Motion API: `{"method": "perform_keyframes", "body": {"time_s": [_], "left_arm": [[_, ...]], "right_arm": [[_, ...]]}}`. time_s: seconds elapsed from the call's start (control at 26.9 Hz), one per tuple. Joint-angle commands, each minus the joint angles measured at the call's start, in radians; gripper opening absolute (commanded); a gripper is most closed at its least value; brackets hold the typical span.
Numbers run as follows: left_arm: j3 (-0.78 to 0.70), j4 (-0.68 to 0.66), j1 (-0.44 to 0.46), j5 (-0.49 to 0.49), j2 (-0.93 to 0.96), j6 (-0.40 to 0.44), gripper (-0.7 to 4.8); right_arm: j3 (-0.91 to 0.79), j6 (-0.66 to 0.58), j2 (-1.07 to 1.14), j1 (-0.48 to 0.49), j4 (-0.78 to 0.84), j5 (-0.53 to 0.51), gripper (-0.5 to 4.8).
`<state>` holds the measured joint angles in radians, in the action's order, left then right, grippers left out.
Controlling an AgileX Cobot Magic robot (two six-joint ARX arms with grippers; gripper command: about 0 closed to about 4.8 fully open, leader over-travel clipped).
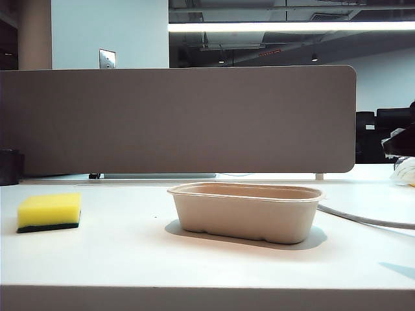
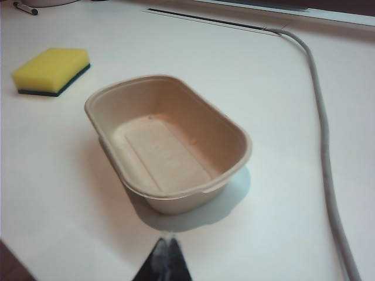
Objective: Take out the cleaning sponge from the paper lunch box and place it on the table.
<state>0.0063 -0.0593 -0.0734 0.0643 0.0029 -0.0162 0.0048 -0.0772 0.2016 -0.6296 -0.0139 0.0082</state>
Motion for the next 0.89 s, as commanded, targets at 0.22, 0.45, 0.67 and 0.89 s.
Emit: {"method": "perform_keyframes", "body": {"time_s": [0.22,0.45,0.67,0.89], "left_arm": [[0.001,0.015,0.001,0.004,0.000,0.001,-0.04],[0.001,0.012,0.000,0.003,0.001,0.001,-0.04],[0.001,0.009,0.001,0.003,0.000,0.001,-0.04],[0.001,0.009,0.001,0.004,0.000,0.001,-0.04]], "right_arm": [[0.001,0.030,-0.180,0.192,-0.091,0.018,-0.05],[0.002,0.026,-0.197,0.446,-0.037,0.014,-0.05],[0.002,0.025,-0.198,0.590,-0.034,0.014,-0.05],[0.002,0.025,-0.197,0.587,-0.034,-0.004,-0.05]]}}
